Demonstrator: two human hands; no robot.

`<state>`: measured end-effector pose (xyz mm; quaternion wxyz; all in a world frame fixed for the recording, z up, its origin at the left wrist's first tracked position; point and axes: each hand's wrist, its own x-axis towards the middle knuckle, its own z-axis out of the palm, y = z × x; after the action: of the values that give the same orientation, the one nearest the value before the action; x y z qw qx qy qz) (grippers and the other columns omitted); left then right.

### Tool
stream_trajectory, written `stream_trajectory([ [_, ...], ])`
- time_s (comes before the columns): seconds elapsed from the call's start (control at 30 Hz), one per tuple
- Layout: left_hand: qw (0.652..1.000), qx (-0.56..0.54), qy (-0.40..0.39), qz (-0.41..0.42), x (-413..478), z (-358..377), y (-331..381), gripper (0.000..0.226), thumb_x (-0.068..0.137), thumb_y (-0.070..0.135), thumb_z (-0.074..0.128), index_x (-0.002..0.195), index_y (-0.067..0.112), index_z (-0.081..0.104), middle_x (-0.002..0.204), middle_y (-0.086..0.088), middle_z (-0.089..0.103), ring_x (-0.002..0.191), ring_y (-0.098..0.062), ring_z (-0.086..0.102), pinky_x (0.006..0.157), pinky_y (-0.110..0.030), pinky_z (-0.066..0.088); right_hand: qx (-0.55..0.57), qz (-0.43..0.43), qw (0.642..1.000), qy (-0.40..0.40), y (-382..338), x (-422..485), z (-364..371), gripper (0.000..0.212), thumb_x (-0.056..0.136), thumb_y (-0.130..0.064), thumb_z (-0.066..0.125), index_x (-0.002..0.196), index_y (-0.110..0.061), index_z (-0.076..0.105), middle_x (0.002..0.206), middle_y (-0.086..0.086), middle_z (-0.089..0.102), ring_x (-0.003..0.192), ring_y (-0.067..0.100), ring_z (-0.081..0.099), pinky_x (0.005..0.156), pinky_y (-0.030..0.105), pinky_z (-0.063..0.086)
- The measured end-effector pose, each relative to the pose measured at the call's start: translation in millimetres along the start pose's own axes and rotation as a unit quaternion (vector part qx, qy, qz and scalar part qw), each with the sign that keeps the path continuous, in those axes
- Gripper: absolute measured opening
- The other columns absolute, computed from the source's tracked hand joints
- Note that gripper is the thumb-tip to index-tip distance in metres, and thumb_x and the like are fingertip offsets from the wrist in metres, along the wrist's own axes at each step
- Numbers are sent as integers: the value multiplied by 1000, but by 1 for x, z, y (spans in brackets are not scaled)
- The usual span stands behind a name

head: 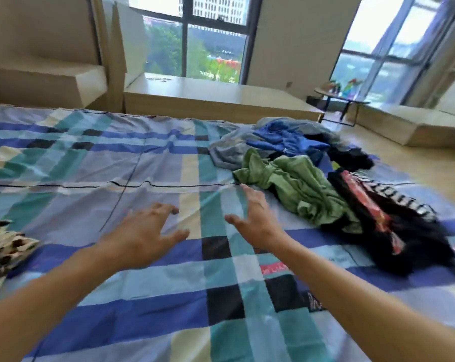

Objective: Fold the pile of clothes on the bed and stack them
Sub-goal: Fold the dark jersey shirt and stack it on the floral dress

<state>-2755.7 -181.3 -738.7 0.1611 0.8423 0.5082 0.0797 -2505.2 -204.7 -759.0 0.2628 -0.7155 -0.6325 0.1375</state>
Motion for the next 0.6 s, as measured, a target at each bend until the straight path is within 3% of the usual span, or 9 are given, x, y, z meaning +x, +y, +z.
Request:
stream_trajectory([
  [0.17,999,11,-27,29,-5,33,2,75,78,75,36,142,35,41,146,11,43,132,-15,45,109,-32,34,-19,121,992,33,94,-15,-28,78,87,-34,71,151,-11,34,149,13,34,138,32,39,117,40,29],
  [0.27,999,10,-34,31,-5,48,-9,75,72,90,26,131,46,41,139,16,46,123,-13,50,101,-31,39,-57,152,986,32,129,-13,-48,67,83,-39,73,141,-15,49,148,12,32,135,32,44,114,39,35],
  [0.37,999,-22,-13,38,-3,63,-13,83,53,105,10,111,54,41,123,21,50,117,-14,55,97,-30,41,-109,169,974,107,157,-7,-79,54,79,-39,75,126,-17,62,148,15,34,137,33,40,115,41,33],
  [0.47,998,-38,0,51,-1,72,-15,75,55,105,12,103,56,42,118,22,52,117,-15,58,97,-31,41,-132,221,943,213,189,-7,-110,42,78,-37,75,116,-19,66,145,17,40,138,35,37,115,47,30],
  [0.6,998,-16,-30,57,2,74,-18,74,53,105,6,108,63,34,126,31,42,119,-3,46,100,-26,36,-119,306,923,201,231,-20,-120,42,81,-40,73,120,-25,66,149,14,41,143,32,34,116,57,19],
])
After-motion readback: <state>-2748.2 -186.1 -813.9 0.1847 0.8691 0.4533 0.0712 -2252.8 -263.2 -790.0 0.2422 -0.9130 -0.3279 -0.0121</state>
